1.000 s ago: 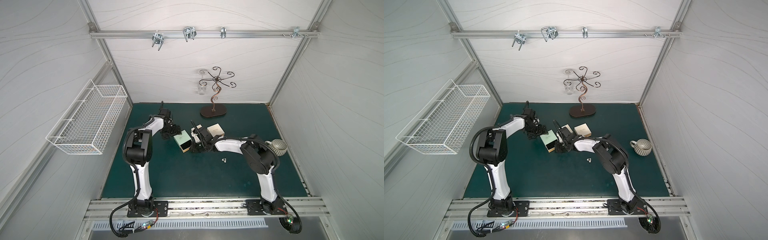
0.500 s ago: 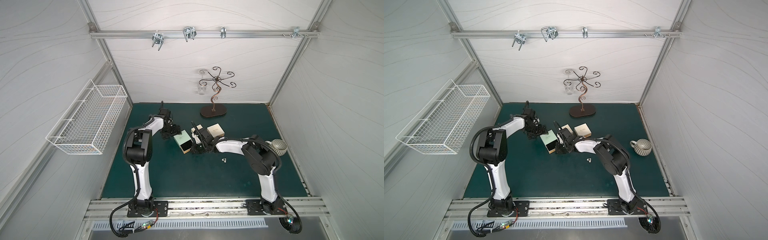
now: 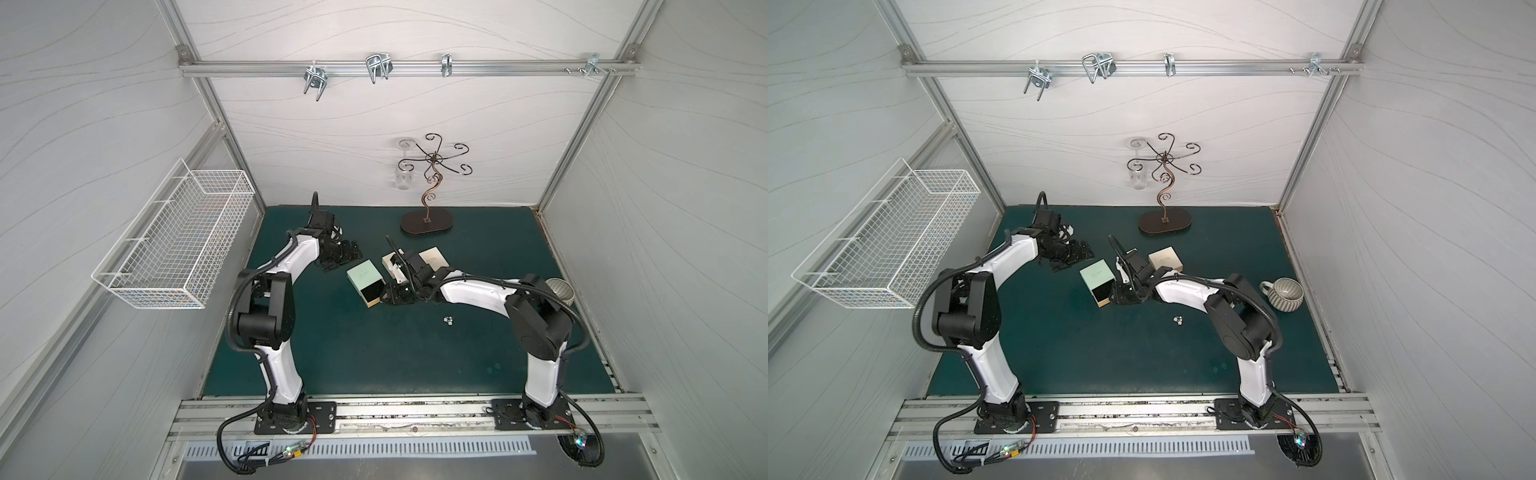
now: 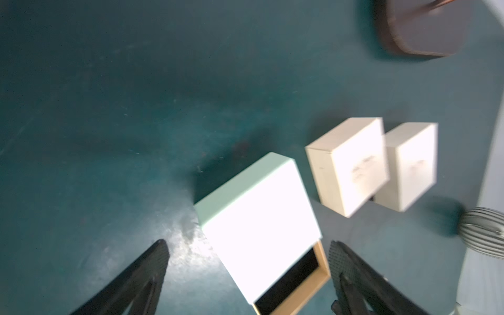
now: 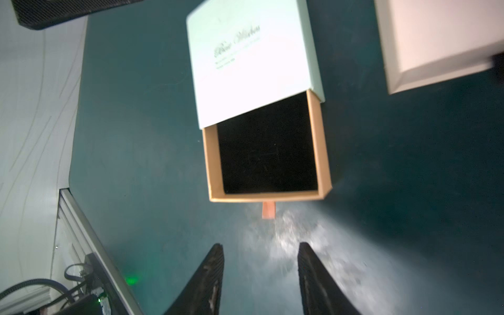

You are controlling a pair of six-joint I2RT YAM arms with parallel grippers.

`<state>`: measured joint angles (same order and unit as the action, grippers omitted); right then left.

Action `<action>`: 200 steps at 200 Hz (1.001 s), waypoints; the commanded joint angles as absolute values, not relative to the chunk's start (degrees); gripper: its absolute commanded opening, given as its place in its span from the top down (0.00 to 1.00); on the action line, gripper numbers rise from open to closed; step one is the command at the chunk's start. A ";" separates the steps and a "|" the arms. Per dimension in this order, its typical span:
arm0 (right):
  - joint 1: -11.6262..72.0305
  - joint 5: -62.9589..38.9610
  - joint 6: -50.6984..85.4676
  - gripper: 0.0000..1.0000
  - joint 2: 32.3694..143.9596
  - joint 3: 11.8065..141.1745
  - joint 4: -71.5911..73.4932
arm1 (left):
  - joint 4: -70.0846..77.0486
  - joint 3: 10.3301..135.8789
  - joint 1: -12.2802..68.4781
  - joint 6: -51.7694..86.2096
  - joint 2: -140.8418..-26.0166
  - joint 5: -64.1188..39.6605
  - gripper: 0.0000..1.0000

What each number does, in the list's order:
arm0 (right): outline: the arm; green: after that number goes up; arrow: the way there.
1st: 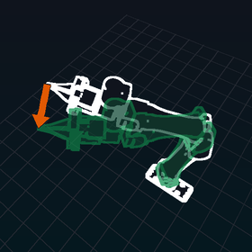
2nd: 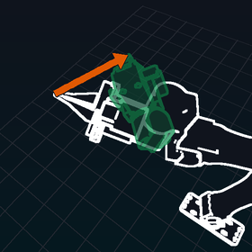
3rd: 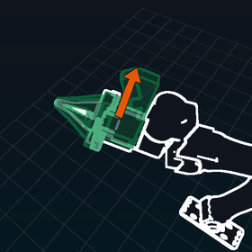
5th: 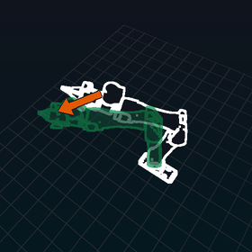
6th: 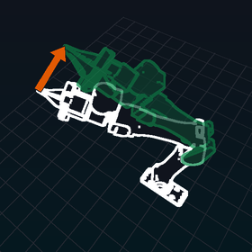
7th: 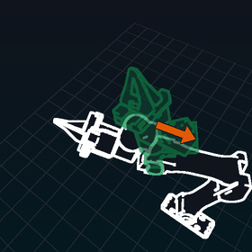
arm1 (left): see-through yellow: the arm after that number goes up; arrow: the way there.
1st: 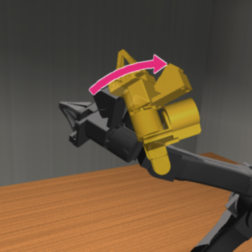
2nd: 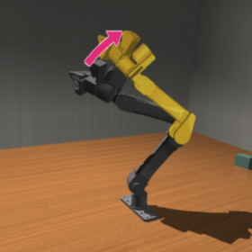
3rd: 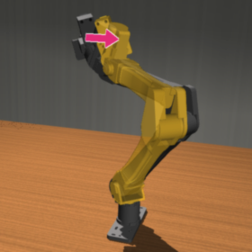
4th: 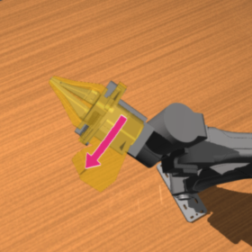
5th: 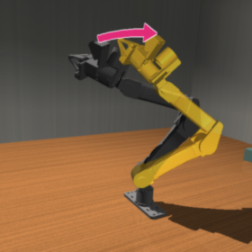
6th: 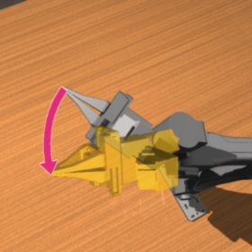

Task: Place the earrings into the drawer-style jewelry box
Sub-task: Open the drawer in the jewelry box, then pick up the earring from the center of the board.

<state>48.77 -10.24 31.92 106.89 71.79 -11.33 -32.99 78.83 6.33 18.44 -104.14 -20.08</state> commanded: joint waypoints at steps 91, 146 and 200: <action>30.33 -2.76 20.00 0.65 85.71 53.57 -28.15 | -19.13 53.89 14.59 27.52 -84.19 -26.07 0.05; 30.06 -2.42 19.78 0.70 87.15 50.86 -27.30 | -13.92 45.23 18.68 31.15 -79.01 -24.98 0.04; 30.15 -3.40 19.98 0.71 86.20 48.53 -25.57 | -16.28 40.34 21.42 32.40 -71.93 -21.93 0.03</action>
